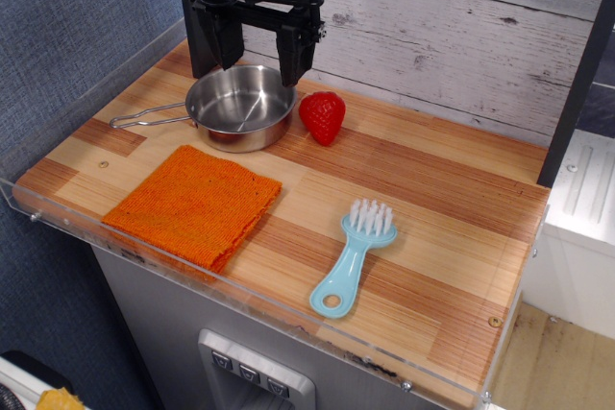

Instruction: Move the strawberry on top of the orange cloth

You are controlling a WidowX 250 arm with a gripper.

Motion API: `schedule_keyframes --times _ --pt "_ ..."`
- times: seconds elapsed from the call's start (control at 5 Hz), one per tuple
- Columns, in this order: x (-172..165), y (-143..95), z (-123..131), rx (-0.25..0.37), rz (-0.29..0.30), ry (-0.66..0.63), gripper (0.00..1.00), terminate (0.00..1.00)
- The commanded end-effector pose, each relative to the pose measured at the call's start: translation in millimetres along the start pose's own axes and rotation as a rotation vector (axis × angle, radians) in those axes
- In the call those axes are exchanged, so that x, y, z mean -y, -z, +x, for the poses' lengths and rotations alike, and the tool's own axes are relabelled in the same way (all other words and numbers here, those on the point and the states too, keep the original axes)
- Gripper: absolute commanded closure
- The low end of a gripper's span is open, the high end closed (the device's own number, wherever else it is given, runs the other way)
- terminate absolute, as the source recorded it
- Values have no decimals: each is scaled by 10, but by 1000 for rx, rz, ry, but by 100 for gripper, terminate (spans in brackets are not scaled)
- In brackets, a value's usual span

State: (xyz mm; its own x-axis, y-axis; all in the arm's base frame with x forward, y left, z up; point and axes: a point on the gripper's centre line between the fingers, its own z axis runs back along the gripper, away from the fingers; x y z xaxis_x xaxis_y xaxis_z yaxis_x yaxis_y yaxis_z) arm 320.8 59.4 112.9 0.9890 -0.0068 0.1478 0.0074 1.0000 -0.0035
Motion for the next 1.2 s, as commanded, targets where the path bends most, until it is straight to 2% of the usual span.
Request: schedule_keyframes --times 0.0,0.2,0.4,0.6,0.8,1.0 --pt "0 0 0 0 0 0 0 0" --pt "2 79 64 68 48 7 0 0" --pt "-21 240 140 114 -4 15 0 0" --pt "41 302 241 189 -61 55 0 0" --pt "95 323 367 205 -145 57 0 0" --pt "140 339 458 208 -191 43 0 0"
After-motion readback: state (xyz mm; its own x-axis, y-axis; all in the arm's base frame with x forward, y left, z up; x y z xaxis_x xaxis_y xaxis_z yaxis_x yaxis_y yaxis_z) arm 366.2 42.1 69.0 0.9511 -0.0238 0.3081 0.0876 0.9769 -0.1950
